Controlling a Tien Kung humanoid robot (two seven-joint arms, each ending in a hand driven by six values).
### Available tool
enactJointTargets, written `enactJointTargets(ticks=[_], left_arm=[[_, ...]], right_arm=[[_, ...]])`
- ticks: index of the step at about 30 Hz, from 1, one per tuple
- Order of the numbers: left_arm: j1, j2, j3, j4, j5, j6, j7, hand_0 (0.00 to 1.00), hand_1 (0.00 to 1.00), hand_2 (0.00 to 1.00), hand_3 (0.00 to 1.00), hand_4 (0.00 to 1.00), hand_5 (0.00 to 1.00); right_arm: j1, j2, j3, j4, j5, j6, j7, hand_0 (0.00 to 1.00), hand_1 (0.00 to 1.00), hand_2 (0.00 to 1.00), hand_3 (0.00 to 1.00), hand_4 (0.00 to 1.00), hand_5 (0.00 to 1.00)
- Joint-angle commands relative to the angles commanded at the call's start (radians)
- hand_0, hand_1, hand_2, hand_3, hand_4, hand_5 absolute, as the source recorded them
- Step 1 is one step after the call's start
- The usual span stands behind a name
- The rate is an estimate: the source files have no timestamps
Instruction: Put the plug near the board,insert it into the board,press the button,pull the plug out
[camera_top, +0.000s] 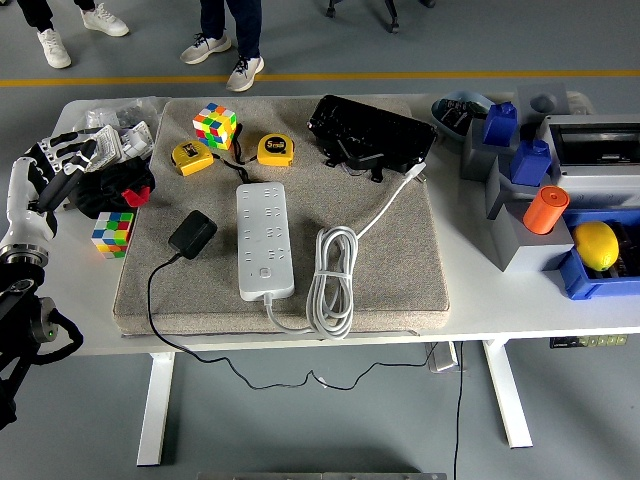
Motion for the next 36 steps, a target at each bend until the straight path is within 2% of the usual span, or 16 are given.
enactJointTargets(ticks=[36], left_arm=[[0.002,0.002,0.006,-0.001,0.0,0.0,-0.001,0.656,0.64,0.649,0.644,0.96,0.435]], right_arm=[[-0.002,-0.005,-0.007,0.0,0.003,0.0,0.001,0.714,0.717,0.721,0.616,0.998,0.643]])
